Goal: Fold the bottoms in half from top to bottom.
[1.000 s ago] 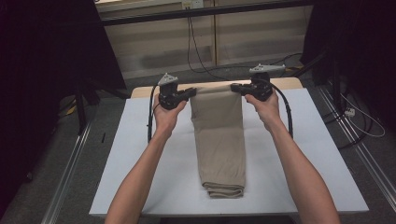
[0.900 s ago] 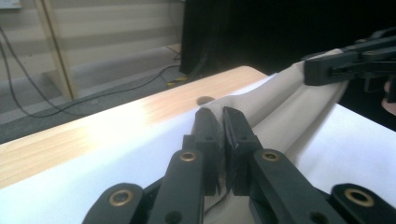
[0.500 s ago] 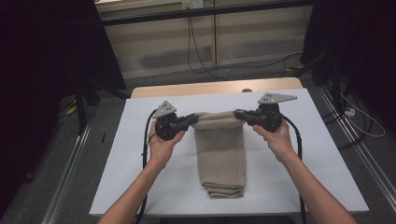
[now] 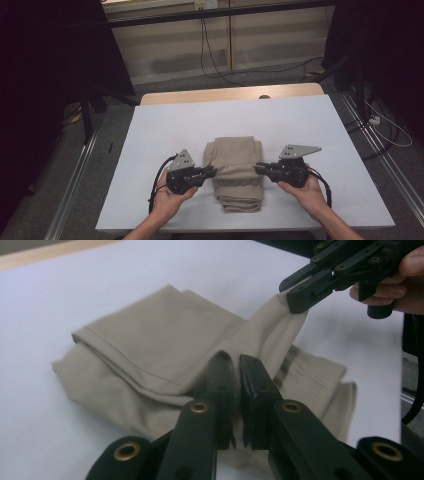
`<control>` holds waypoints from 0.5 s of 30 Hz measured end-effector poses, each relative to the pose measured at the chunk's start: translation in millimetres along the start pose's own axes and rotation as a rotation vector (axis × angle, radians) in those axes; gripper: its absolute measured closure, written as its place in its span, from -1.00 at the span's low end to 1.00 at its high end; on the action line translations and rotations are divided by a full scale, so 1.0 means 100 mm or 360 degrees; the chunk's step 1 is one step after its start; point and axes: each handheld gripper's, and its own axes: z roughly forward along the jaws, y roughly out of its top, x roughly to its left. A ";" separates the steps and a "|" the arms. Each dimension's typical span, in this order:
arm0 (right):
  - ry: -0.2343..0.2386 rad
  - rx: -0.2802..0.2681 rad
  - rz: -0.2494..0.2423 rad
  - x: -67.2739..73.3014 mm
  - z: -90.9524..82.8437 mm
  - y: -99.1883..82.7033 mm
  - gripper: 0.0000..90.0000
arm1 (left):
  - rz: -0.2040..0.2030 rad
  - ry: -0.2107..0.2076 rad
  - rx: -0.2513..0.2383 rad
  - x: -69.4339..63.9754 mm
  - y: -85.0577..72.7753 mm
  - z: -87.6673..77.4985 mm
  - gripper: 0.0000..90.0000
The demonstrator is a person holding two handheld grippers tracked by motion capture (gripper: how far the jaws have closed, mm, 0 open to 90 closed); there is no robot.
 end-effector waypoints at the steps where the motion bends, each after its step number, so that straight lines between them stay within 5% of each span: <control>1: 0.0002 0.0017 -0.0005 0.03 -0.01 -0.04 0.76 | 0.0013 -0.0005 0.0012 -0.02 -0.03 -0.01 0.87; 15: 0.0074 0.0141 -0.0031 0.33 -0.19 -0.31 1.00 | 0.0041 -0.0107 0.0127 -0.28 -0.27 -0.08 0.87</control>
